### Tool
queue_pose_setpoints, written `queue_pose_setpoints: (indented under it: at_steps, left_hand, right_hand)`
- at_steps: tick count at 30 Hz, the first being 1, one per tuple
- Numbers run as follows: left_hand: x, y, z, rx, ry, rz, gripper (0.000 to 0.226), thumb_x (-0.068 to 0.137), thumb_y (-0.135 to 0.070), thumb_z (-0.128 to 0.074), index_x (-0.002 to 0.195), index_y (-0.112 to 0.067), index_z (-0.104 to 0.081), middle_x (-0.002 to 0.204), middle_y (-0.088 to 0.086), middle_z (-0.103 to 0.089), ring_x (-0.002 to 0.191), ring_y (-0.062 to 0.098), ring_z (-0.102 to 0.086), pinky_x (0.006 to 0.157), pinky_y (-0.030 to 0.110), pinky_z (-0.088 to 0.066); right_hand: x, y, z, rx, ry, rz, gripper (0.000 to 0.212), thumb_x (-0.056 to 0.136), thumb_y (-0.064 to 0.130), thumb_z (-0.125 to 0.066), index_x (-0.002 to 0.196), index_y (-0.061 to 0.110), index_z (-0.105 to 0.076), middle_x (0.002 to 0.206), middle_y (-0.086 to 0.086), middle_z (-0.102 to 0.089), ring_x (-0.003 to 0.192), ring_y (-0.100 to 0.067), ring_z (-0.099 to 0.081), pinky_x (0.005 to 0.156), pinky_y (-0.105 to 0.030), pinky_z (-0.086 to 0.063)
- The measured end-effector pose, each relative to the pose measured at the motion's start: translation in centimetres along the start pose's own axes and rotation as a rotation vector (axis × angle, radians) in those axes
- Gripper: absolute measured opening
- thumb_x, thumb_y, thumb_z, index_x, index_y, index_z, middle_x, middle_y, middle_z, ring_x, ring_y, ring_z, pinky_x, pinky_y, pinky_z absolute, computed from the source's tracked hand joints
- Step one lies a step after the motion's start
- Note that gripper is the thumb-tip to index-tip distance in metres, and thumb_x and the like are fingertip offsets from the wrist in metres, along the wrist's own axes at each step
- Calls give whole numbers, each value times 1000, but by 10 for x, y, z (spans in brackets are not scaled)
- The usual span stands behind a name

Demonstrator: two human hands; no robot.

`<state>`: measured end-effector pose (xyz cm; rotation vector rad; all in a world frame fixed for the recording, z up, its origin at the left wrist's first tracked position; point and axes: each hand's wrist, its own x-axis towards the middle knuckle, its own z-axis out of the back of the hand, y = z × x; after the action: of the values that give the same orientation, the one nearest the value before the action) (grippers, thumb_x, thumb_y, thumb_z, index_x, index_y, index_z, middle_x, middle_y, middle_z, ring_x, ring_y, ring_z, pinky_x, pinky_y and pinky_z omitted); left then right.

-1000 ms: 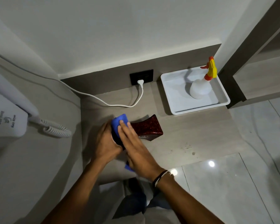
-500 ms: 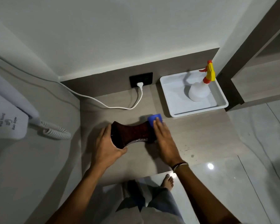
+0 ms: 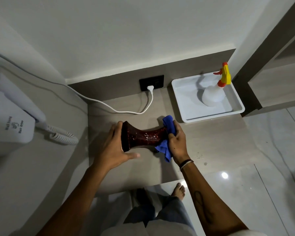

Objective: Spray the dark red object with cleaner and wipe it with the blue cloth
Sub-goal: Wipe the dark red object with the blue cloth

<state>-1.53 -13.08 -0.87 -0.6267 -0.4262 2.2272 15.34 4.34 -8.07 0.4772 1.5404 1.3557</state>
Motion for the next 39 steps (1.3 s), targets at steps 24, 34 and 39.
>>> queue_pose_setpoints:
  at_steps: [24,34,39]
  left_hand:
    - [-6,-14,-27,6,-213,-133,111,72,-30,-98,158,4,-38,154,28,-49,140,36,-43,116,46,-38]
    - [-11,-17,-26,30,-219,-111,110,73,-37,-96,159,3,-40,153,25,-50,139,38,-46,116,48,-41]
    - [-3,-19,-19,5,-217,-82,96,70,-35,-75,151,6,-45,141,28,-57,128,40,-53,109,47,-44]
  right_hand:
    - [-50,-9,-22,-692,316,548,94,96,-13,-60,172,5,-7,181,-11,4,170,-33,-1,138,-53,-16]
    - [-46,-23,-3,-717,254,406,79,107,0,-47,173,16,-7,181,-4,13,171,-30,5,138,-52,-16]
    - [-78,-12,-56,-580,384,705,94,94,0,-52,173,12,-4,184,-8,5,171,-32,3,138,-45,-9]
